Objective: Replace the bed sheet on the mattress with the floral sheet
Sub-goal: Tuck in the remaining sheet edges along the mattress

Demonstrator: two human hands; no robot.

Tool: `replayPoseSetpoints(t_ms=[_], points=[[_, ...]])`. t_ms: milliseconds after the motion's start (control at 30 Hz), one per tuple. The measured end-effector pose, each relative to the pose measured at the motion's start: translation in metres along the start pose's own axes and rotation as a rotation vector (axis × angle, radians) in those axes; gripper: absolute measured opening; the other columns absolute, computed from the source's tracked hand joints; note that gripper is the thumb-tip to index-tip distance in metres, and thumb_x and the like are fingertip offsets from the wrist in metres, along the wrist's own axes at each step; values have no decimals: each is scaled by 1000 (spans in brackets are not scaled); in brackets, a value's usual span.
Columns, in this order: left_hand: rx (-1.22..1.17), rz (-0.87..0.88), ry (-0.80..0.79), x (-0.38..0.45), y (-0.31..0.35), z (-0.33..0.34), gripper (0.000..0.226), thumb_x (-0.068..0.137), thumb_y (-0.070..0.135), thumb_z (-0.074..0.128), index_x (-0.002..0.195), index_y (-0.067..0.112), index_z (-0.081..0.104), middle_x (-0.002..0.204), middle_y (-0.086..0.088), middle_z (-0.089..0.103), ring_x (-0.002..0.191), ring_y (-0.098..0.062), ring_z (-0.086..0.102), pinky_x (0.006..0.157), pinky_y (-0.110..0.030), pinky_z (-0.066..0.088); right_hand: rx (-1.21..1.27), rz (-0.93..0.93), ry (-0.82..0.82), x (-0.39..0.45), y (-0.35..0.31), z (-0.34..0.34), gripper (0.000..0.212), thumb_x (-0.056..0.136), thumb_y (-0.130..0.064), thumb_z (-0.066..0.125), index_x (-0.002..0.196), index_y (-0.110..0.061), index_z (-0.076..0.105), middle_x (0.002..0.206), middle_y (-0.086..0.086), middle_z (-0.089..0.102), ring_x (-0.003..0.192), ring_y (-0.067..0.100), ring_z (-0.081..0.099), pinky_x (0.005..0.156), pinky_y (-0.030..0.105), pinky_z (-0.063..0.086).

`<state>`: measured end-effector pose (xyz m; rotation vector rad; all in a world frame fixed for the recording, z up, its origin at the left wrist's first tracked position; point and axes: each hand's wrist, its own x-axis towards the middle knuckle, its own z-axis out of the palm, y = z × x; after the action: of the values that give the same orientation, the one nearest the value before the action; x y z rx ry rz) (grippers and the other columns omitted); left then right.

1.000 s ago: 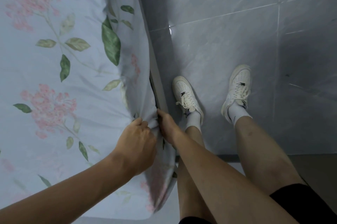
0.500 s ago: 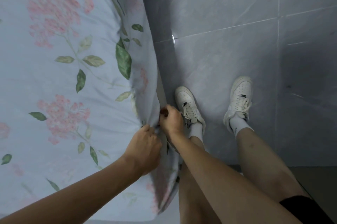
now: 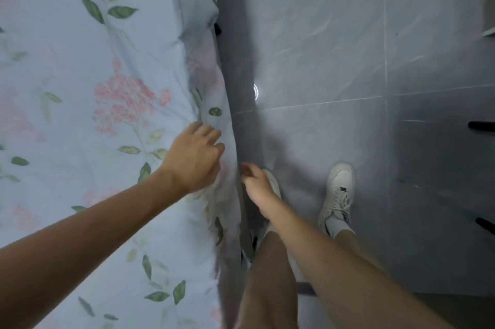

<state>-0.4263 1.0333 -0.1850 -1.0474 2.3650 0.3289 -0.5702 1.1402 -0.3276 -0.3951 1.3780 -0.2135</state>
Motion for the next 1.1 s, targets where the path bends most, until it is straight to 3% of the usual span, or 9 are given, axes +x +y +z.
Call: replayPoseSetpoints(t_ms=[167,267,367,567,700,800,933,1033,1100], points=[[44,131,-57,23,-57,14,46,94,35,43,66,11,72,70,-6,58,73,-29,51,89,-44,45,-39,-3,-12,70,-18,22,50,89,-30,54,138,-38,59,137,-4,64,122,22,62,107,48,51],[70,225,-39,28,-66,28,51,96,43,49,64,13,74,81,-6,60,86,-30,53,89,-45,42,14,24,-30,66,-62,29,49,101,-17,50,148,-26,52,134,-5,55,128,20,54,104,33,46],[38,270,-5,30,-72,27,50,97,42,46,62,17,72,71,-3,59,78,-28,53,83,-43,36,12,36,-24,79,-73,38,45,104,-17,51,149,-17,50,135,2,55,126,23,54,97,31,42],[100,273,-243,32,-62,9,47,107,41,29,101,22,71,95,-2,70,95,-26,55,97,-43,29,56,-19,99,74,-85,59,32,94,-12,57,124,-10,68,107,5,69,101,23,66,82,28,48],[68,240,-325,32,-62,-14,40,105,36,37,102,18,72,98,-4,69,97,-26,56,97,-42,29,179,121,92,79,-94,66,32,98,-30,56,125,-17,67,118,3,70,109,23,65,99,38,52],[43,228,-274,27,-67,-35,34,99,35,46,91,16,74,90,-5,70,91,-25,60,94,-39,37,348,283,12,92,-90,73,68,81,-61,57,130,-16,68,127,7,69,121,25,64,110,43,47],[51,228,-363,22,-66,-32,39,104,36,37,102,16,71,99,-6,70,98,-28,58,96,-44,33,391,249,-130,102,-100,69,50,103,-50,44,123,-13,70,121,4,73,118,19,66,110,35,47],[66,230,-426,27,-67,-28,38,105,33,36,105,15,70,103,-8,69,99,-29,56,94,-45,31,303,204,-104,113,-105,67,51,105,-48,36,124,-12,67,120,3,69,118,20,62,108,35,46],[89,224,-456,31,-65,-27,39,107,34,35,111,13,68,110,-10,68,106,-31,55,100,-46,31,51,60,5,118,-99,71,51,100,-47,38,106,-7,69,110,16,72,103,25,65,91,36,51]])
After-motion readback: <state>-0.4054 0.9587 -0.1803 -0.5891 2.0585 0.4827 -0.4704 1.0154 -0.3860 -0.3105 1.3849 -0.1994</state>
